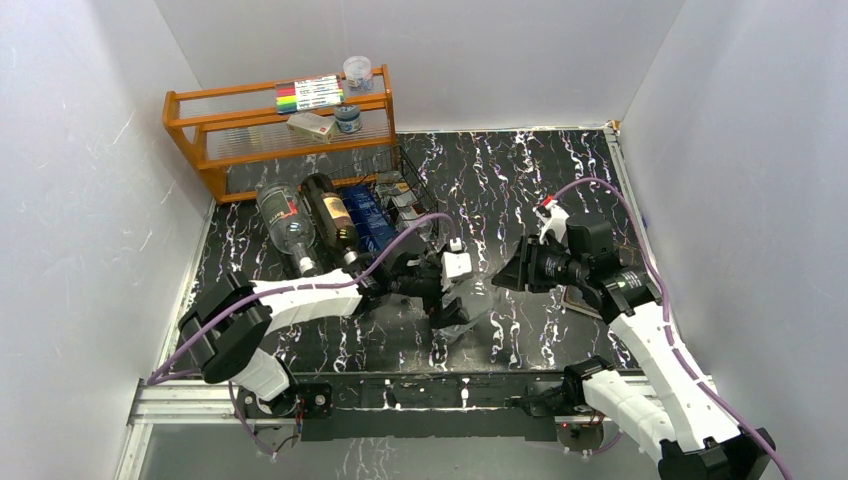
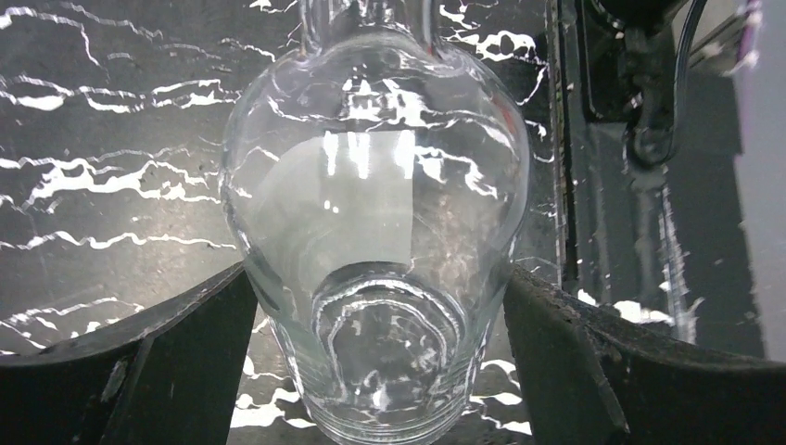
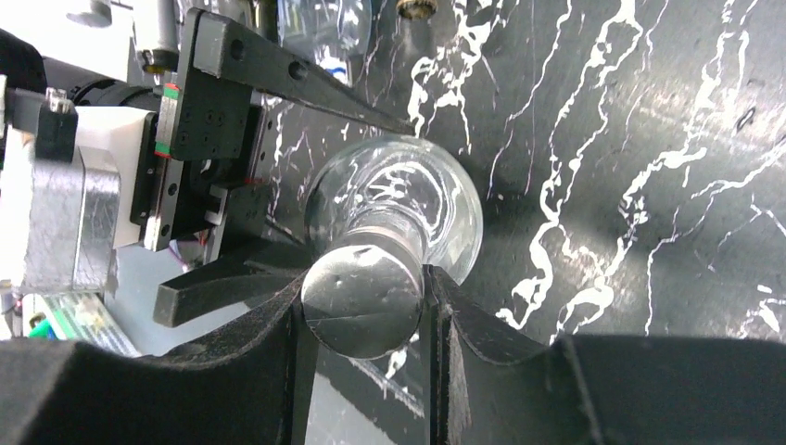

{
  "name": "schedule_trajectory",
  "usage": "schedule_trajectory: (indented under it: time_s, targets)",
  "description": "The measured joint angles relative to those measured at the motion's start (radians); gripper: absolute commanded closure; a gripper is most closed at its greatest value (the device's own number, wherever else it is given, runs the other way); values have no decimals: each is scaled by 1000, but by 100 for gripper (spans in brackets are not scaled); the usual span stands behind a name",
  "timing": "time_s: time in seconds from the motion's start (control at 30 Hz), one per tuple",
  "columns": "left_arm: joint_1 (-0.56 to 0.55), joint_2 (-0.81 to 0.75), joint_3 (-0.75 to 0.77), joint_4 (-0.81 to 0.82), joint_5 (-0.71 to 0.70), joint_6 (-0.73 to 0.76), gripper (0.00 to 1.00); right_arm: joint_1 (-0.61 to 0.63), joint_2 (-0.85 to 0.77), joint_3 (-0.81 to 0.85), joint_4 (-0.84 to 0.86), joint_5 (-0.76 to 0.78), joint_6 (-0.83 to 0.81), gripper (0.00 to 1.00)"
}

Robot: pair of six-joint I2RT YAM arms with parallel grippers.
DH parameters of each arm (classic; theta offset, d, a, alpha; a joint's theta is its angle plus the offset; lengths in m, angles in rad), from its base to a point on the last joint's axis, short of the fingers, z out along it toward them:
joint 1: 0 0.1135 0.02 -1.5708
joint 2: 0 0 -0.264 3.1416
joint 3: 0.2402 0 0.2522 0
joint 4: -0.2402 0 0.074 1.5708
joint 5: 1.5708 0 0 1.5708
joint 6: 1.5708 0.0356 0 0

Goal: Put the wine bottle on the wine rack

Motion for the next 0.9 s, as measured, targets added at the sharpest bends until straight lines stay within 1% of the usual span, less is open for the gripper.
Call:
schedule_trajectory:
  time_s: [0.2,0.3,0.47,0.6,0.63,0.67,0.7,0.77,0.8,0.9]
  targets:
    - [-39,-17,-51,76,-65,183,25,10,26,79,-164,-20,-48,82]
    - [-62,-13,-55,100,-132,290,25,11,36,100,-232,-41,-52,82]
    - [-97,22,-76,203,-254,468,24,24,72,129,-346,-75,-13,78]
    - [-114,44,-109,305,-303,523,25,34,80,148,-412,-71,5,78]
    - [-116,47,-119,331,-310,529,25,35,81,157,-430,-69,7,77]
    - [-117,50,-127,350,-319,534,26,35,80,169,-439,-69,9,74]
    - [-118,53,-134,368,-326,536,26,35,79,181,-444,-68,6,68]
    - [-118,60,-143,397,-345,541,26,35,76,197,-448,-66,13,53]
    - [-118,63,-148,413,-353,545,26,35,73,201,-448,-65,14,46]
    - [-119,64,-160,436,-367,550,26,35,63,203,-446,-52,19,36]
